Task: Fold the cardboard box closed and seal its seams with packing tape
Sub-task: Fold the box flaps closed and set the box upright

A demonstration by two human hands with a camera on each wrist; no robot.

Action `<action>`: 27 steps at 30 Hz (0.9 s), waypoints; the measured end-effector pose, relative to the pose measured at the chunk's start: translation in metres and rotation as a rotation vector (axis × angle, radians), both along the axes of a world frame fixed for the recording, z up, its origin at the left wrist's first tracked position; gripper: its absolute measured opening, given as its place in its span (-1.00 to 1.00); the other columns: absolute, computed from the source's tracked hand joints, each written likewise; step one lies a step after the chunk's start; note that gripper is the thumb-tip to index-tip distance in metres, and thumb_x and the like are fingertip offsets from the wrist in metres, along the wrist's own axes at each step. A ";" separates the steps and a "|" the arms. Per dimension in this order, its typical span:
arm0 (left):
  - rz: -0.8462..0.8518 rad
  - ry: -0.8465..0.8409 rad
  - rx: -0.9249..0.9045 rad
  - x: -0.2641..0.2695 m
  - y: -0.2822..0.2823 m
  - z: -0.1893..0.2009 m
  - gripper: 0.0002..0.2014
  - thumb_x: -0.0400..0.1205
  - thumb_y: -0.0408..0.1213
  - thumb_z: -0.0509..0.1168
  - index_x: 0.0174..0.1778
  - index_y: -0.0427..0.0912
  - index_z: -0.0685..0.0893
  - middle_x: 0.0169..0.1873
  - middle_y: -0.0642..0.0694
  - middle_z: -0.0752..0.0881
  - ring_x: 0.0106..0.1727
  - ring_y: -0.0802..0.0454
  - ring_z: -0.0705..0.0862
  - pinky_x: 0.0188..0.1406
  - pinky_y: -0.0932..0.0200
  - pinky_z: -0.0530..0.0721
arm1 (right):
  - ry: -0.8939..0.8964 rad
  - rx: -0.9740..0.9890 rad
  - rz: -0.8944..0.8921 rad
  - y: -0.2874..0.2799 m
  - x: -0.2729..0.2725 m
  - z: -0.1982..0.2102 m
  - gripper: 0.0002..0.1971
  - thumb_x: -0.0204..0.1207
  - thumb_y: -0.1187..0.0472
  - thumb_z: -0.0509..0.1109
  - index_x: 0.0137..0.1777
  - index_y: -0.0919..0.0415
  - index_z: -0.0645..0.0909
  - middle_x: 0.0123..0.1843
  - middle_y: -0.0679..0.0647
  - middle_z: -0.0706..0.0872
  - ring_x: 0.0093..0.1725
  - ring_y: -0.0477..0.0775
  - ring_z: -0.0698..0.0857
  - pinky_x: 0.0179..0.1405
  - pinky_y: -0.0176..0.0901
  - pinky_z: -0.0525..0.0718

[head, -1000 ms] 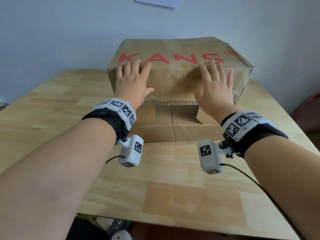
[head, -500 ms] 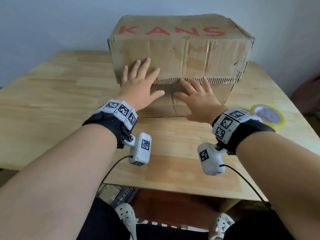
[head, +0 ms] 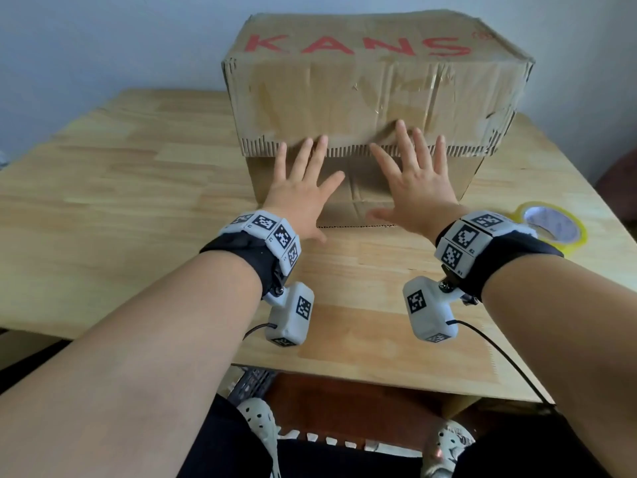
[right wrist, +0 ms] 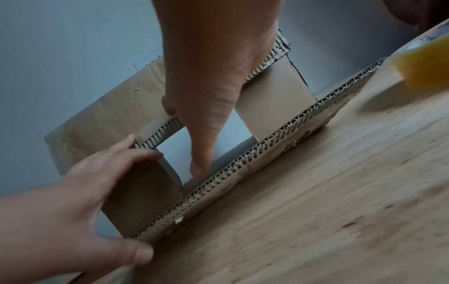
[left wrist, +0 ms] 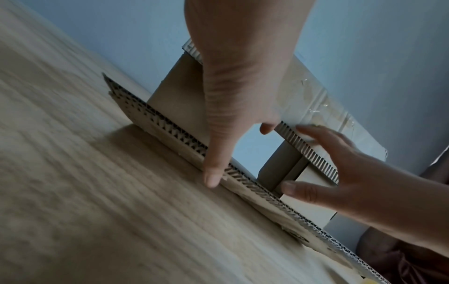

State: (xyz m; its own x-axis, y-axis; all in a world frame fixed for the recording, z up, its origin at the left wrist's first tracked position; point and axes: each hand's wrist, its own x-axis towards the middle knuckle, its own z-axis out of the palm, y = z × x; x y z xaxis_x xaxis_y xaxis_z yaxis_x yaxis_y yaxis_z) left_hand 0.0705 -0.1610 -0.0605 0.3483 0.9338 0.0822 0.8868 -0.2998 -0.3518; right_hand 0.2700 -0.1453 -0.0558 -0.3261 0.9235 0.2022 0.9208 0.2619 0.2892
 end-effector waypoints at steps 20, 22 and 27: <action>-0.200 -0.312 0.289 -0.030 0.029 -0.006 -0.73 0.65 -0.09 0.22 0.14 -0.18 0.61 0.56 -0.26 0.35 0.58 -0.21 0.32 0.57 -0.25 -0.03 | 0.151 0.193 0.262 0.025 0.004 -0.015 -0.82 0.48 0.22 0.49 -0.23 0.28 0.58 0.52 0.36 0.45 0.49 0.59 0.36 0.50 0.49 0.13; -0.152 -0.375 0.360 -0.035 0.032 0.000 -0.45 0.55 0.14 0.19 0.32 -0.18 0.57 0.57 -0.23 0.33 0.58 -0.20 0.31 0.56 -0.28 0.01 | 0.178 0.226 0.305 0.027 0.006 -0.015 -0.76 0.58 0.16 0.36 -0.23 0.31 0.55 0.50 0.40 0.46 0.48 0.61 0.36 0.50 0.48 0.14; 0.141 -0.495 0.299 -0.053 0.038 0.019 0.20 0.15 0.56 0.20 0.67 0.08 -0.03 0.64 -0.32 -0.25 0.64 -0.35 -0.23 0.48 -0.43 -0.29 | 0.207 0.277 0.344 0.029 0.009 -0.007 -0.68 0.62 0.07 0.25 -0.21 0.34 0.55 0.46 0.45 0.47 0.43 0.54 0.46 0.51 0.42 0.19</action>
State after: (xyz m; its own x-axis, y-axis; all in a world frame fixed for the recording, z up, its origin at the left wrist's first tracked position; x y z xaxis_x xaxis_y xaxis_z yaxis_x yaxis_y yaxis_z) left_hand 0.0178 -0.1226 -0.0410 0.0757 0.8793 0.4702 0.9909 -0.1190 0.0630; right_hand 0.2786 -0.1166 -0.0632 -0.5296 0.6714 0.5184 0.8401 0.4998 0.2108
